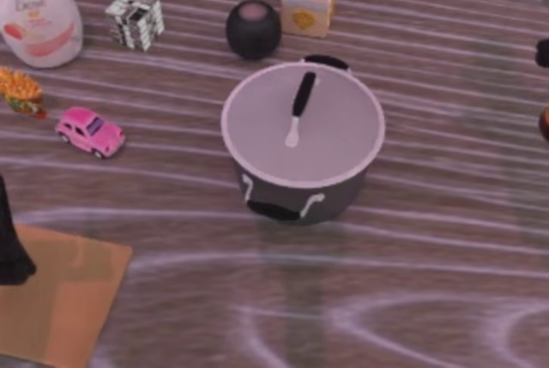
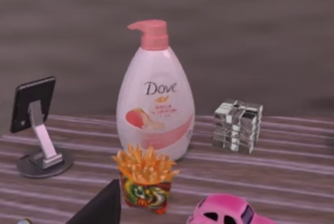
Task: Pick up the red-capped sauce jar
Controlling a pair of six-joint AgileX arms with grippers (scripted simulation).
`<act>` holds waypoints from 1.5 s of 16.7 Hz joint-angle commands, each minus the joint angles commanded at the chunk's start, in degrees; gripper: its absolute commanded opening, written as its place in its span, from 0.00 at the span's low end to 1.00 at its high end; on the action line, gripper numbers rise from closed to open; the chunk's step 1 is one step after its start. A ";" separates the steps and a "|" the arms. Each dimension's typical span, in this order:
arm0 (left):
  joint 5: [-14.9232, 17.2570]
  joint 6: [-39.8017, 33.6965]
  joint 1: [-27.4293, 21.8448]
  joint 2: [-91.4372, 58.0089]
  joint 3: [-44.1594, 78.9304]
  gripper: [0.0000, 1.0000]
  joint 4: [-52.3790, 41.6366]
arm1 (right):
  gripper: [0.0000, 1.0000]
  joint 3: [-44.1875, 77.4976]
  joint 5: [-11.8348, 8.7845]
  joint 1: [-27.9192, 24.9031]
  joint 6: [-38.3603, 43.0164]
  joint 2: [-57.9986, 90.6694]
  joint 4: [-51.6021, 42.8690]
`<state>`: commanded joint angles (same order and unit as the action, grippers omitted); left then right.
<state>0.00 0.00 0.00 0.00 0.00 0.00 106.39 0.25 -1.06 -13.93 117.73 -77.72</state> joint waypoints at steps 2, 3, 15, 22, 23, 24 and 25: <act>0.00 0.00 0.00 0.00 0.00 1.00 0.00 | 0.00 -2.64 0.02 -0.13 -0.02 -2.69 -0.68; 0.00 0.00 0.00 0.00 0.00 1.00 0.00 | 0.00 -3.05 0.02 -0.16 -0.02 -3.10 -0.81; 0.00 0.00 0.00 0.00 0.00 1.00 0.00 | 0.00 2.44 -0.33 -9.04 19.39 5.09 1.85; 0.00 0.00 0.00 0.00 0.00 1.00 0.00 | 0.00 4.69 -0.28 -14.67 30.21 9.35 3.75; 0.00 0.00 0.00 0.00 0.00 1.00 0.00 | 0.00 4.69 -0.28 -14.67 30.21 9.35 3.75; 0.00 0.00 0.00 0.00 0.00 1.00 0.00 | 0.00 4.48 -0.37 -14.41 30.23 9.13 3.62; 0.00 0.00 0.00 0.00 0.00 1.00 0.00 | 0.00 4.27 -0.38 -14.47 30.18 9.14 3.84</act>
<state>0.00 0.00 0.00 0.00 0.00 0.00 110.66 -0.13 -15.52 16.25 126.87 -73.88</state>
